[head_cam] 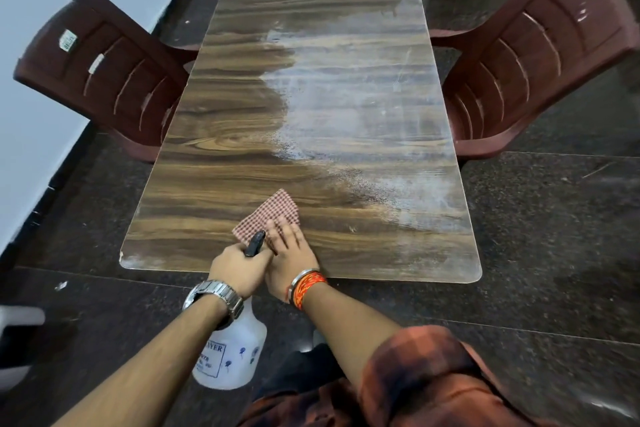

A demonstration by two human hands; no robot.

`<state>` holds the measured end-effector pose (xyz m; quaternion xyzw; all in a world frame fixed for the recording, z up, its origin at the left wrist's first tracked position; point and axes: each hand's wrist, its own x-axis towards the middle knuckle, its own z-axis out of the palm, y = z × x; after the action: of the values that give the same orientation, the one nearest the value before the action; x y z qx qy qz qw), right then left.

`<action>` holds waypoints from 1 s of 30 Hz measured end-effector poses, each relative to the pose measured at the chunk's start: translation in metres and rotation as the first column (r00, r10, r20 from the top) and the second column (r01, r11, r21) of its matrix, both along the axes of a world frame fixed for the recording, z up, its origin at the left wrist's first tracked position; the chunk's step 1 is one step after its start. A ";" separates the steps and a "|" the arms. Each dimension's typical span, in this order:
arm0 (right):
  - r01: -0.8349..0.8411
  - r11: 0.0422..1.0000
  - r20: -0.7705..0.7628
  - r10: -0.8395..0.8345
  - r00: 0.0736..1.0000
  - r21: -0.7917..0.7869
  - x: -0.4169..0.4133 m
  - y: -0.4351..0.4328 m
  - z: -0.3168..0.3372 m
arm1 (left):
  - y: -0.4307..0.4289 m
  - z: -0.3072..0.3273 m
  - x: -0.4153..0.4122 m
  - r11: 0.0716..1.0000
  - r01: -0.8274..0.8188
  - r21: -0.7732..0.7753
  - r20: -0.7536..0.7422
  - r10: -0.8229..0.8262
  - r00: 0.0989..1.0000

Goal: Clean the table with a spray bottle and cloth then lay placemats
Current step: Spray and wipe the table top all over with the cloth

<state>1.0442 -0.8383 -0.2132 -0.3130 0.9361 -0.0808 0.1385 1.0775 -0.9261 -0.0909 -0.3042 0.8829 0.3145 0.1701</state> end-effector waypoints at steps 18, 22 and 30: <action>0.897 0.441 -0.030 -0.896 0.443 0.037 -0.014 0.238 -0.012 | 0.038 -0.013 -0.013 0.990 0.104 0.100 -0.011 -0.103 0.995; 0.927 0.374 -0.041 -0.926 0.374 0.023 -0.001 0.218 -0.012 | 0.038 -0.015 -0.013 0.986 0.125 0.111 -0.005 -0.125 0.992; 0.396 0.918 -0.029 -0.396 0.918 -0.021 0.016 0.115 -0.009 | 0.058 -0.013 -0.032 0.963 0.230 0.139 -0.008 -0.232 0.973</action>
<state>1.0599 -0.7231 -0.2225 -0.1194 0.9816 -0.1086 0.1016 1.0458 -0.8679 -0.1041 -0.1879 0.8876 0.3521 0.2299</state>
